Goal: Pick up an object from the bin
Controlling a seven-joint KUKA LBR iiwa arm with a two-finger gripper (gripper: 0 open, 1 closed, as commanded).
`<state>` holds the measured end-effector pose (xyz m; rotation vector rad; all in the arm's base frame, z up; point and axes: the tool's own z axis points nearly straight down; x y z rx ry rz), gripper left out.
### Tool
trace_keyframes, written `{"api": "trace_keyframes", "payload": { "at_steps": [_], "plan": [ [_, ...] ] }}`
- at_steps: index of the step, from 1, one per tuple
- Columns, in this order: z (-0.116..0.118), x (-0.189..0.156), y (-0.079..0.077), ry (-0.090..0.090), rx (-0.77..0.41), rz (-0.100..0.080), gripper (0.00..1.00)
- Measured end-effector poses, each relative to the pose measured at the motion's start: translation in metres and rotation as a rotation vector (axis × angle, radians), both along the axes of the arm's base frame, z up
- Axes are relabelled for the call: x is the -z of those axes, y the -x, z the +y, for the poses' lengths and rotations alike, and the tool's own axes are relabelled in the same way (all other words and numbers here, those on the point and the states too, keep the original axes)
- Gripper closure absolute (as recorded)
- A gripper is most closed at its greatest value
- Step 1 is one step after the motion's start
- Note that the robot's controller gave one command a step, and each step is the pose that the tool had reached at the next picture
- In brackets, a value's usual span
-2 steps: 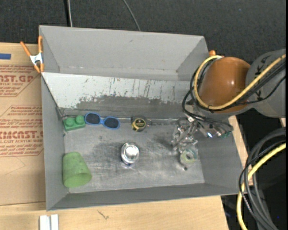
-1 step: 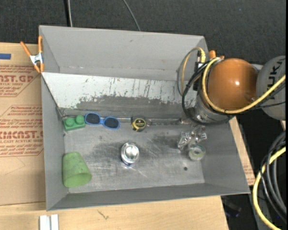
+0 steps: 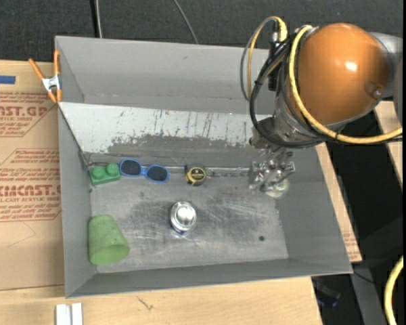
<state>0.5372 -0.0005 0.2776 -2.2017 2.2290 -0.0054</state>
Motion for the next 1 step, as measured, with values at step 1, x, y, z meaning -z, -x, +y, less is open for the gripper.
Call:
{"api": "trace_keyframes", "payload": {
  "at_steps": [1],
  "plan": [
    [-0.0525, -0.1066, 0.0048, 0.004, 0.013, 0.0, 1.0]
  ]
}}
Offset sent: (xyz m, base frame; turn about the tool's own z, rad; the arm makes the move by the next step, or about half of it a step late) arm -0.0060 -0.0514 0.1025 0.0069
